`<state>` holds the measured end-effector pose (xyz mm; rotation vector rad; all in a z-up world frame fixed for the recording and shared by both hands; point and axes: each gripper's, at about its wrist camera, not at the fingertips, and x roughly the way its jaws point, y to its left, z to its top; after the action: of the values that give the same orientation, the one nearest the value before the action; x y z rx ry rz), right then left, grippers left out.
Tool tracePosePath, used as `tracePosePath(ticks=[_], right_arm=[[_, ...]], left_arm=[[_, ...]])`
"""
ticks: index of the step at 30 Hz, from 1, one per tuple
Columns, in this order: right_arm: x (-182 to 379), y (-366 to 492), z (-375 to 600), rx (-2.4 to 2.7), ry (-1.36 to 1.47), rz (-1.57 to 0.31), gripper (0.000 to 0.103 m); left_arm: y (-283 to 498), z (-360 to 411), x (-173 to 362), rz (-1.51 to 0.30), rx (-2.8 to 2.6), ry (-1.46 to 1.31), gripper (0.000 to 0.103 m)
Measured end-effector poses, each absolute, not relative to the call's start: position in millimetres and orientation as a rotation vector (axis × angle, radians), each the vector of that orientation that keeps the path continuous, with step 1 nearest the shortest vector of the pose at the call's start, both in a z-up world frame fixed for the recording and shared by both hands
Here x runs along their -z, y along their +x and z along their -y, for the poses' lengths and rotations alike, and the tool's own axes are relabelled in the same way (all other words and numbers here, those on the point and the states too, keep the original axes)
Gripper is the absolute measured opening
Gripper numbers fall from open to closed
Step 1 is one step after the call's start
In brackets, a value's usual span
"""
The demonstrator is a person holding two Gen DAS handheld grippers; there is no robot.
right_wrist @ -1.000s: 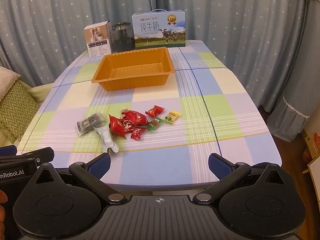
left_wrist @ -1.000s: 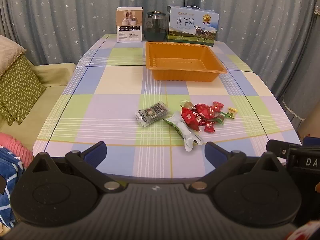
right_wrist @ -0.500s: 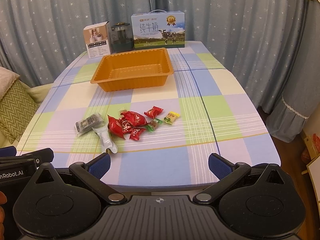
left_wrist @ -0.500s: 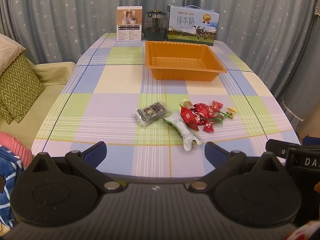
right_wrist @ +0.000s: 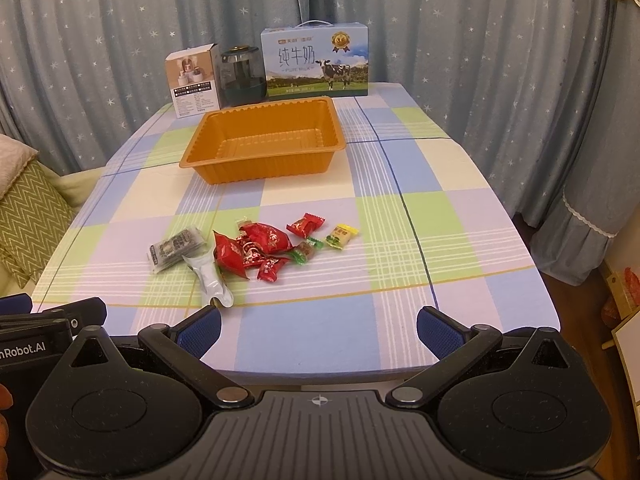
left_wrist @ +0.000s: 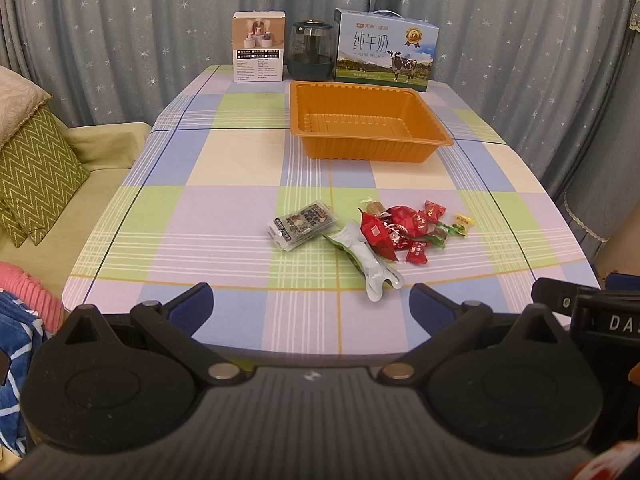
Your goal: Organize snacks
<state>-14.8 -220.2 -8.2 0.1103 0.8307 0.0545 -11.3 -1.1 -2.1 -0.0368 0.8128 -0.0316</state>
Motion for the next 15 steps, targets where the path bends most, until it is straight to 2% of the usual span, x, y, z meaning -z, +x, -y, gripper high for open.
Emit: tracePosePath(ticks=[15], right_arm=[[7.5,-14.0,222.4,-0.052,0.11,-0.828,0.103]], left_arm=[[-10.9,0.5,1.8,-0.813,0.032,-0.038,0.103]])
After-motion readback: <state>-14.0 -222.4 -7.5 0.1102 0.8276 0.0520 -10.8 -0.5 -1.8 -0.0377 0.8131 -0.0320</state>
